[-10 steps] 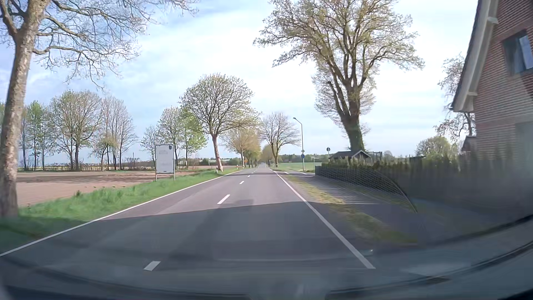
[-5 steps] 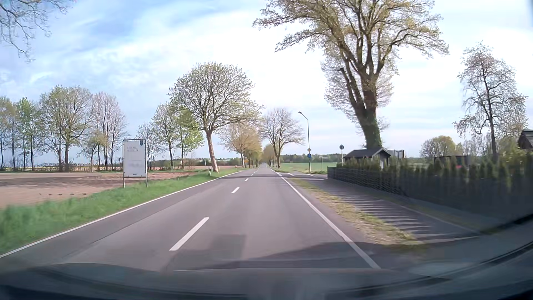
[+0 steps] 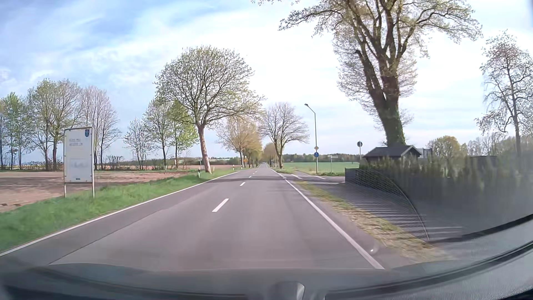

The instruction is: Follow the waypoints while adhering to traffic rules and regulations

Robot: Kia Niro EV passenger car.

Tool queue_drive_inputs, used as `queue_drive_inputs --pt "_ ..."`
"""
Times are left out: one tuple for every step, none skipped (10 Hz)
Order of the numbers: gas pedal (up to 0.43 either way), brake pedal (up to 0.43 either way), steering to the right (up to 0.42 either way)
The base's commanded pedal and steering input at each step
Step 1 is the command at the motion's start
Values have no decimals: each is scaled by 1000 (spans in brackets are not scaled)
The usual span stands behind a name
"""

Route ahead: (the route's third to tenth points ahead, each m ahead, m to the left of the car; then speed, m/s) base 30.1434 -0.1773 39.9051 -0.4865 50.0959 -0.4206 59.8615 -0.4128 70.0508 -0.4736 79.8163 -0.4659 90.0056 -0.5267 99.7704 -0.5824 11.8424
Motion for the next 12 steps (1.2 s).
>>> queue_drive_inputs --pt "59 0 -4" --pt "59 0 -4" --pt "59 0 -4" --pt "59 0 -4" --pt "59 0 -4" --pt "59 0 -4" --pt "59 0 -4" --pt "59 0 -4" --pt "59 0 -4" --pt "59 0 -3" --pt "59 0 -3" --pt "59 0 -3"
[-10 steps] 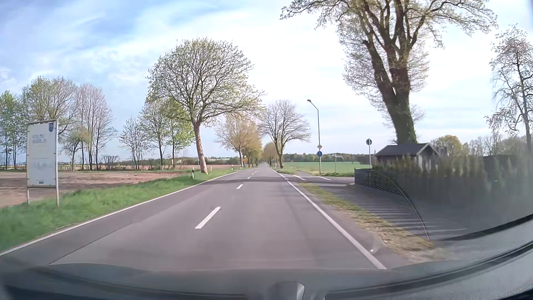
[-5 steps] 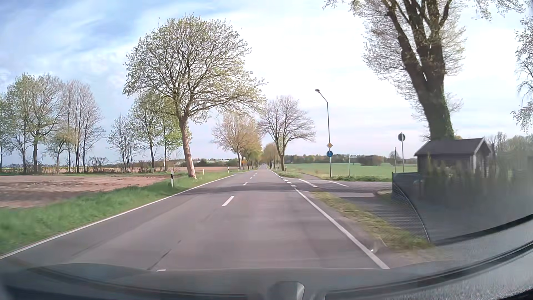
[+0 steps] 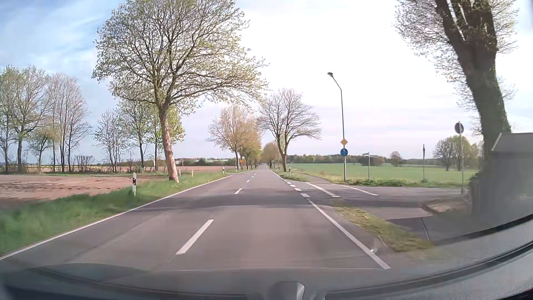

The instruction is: Follow the waypoints while adhering to traffic rules and regulations

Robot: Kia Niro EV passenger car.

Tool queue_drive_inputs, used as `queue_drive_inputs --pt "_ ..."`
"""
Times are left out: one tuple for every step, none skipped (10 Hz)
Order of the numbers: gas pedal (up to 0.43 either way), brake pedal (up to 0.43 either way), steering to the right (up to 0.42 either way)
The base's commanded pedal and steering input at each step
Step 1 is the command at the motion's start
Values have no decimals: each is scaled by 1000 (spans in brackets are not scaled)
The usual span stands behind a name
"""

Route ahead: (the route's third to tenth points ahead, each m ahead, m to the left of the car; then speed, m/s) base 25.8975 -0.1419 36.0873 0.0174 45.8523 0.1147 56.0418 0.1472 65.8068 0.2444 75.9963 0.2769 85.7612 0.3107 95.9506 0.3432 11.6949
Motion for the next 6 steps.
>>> queue_drive_inputs --pt "59 0 -3" --pt "59 0 -3" --pt "59 0 -3" --pt "59 0 -3" --pt "59 0 -3" --pt "59 0 -3"
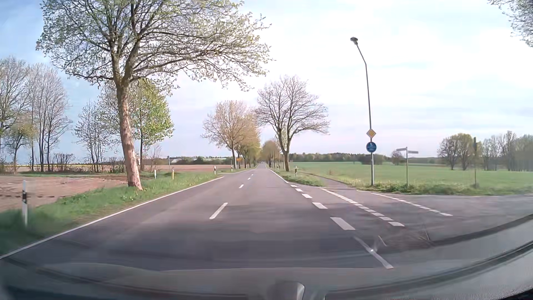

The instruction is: Follow the waypoints while adhering to traffic rules and regulations

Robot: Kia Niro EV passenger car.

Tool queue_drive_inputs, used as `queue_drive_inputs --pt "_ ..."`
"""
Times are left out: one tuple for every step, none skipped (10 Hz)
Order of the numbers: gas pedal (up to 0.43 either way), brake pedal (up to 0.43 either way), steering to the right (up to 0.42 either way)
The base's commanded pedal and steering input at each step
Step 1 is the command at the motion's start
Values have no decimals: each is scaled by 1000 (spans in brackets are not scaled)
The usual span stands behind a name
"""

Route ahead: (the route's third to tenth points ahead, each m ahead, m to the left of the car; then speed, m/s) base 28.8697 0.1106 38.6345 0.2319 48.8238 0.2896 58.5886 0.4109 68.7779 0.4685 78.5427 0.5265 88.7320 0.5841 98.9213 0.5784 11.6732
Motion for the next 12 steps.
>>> queue_drive_inputs --pt "59 0 -3" --pt "59 0 -3" --pt "59 0 -4" --pt "59 0 -4" --pt "59 0 -6" --pt "59 0 -6" --pt "59 0 -5" --pt "59 0 -5" --pt "59 0 -5" --pt "59 0 -5" --pt "59 0 -5" --pt "59 0 -5"
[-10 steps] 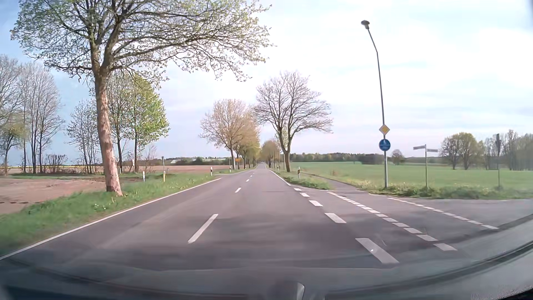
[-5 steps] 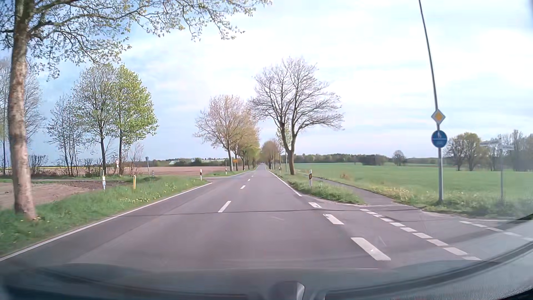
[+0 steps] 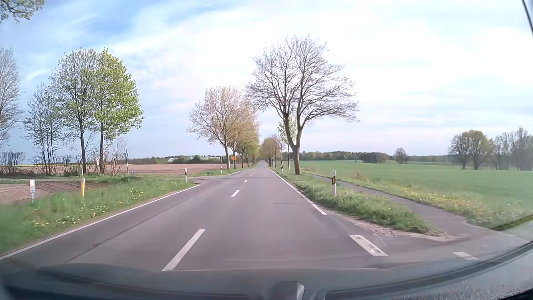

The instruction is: Follow the waypoints while adhering to traffic rules and regulations

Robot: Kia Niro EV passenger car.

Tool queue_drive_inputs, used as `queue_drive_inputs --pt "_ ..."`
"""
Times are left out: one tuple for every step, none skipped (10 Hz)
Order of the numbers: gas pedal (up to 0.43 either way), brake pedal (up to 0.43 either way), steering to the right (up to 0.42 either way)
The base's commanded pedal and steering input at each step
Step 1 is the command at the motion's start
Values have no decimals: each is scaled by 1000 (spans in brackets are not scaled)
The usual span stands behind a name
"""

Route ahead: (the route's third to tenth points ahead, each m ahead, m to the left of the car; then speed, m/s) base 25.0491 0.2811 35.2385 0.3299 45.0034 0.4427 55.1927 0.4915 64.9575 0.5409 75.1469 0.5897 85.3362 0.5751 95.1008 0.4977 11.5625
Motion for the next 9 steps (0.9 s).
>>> queue_drive_inputs --pt "59 0 -5" --pt "59 0 -5" --pt "59 0 -5" --pt "59 0 -5" --pt "59 0 -5" --pt "59 0 -5" --pt "59 0 -5" --pt "59 0 -5" --pt "59 0 -5"
